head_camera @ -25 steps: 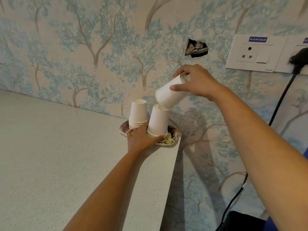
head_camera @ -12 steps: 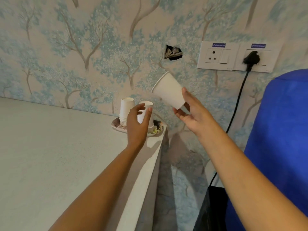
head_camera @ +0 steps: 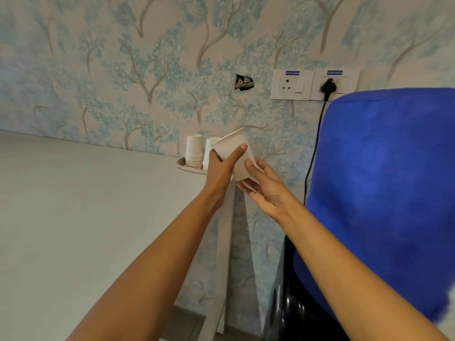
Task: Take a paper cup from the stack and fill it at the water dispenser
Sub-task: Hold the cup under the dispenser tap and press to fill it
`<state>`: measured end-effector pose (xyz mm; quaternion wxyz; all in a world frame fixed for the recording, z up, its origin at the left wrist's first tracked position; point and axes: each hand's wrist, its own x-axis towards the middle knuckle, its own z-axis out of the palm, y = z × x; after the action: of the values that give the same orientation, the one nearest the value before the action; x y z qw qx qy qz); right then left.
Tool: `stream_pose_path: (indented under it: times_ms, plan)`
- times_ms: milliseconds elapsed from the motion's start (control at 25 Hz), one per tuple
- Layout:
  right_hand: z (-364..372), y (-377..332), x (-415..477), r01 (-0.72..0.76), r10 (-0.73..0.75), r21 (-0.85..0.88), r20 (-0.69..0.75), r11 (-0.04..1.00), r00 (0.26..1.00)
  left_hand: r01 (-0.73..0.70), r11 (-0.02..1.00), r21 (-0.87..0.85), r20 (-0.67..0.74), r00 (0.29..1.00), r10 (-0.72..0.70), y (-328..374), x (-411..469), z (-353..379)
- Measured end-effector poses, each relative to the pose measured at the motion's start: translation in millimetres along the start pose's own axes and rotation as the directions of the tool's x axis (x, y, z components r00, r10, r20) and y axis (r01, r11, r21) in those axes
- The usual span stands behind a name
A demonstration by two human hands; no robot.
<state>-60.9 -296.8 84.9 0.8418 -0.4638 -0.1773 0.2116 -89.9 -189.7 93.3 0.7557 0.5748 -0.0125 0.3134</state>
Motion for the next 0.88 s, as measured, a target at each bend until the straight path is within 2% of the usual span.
stream_pose_path:
  times_ms: [160,320,400,720,880]
  plan:
    - [-15.0,3.7,-81.8,0.046,-0.036,-0.281,0.042,0.959,0.998,0.045,0.990,0.137,-0.020,0.999,-0.042,10.2,-83.2,13.7]
    - [-31.8,2.6,-152.9,0.116,-0.131,-0.606,0.020,0.787,0.991,0.050,0.957,0.284,-0.002,0.999,-0.051,16.8,-152.1,31.0]
    - [-36.9,1.4,-180.3,0.123,-0.166,-0.695,0.006,0.709,0.986,0.057,0.951,0.303,0.003,0.998,-0.061,19.5,-179.7,43.4]
    - [-61.1,4.6,-272.1,0.055,-0.252,-0.774,-0.137,0.630,0.958,0.140,0.963,0.232,0.095,0.982,-0.165,7.1,-261.8,78.1]
    - [-71.0,16.1,-313.0,0.003,-0.255,-0.771,-0.207,0.637,0.945,0.156,0.961,0.228,0.173,0.965,-0.198,-9.8,-296.8,79.5]
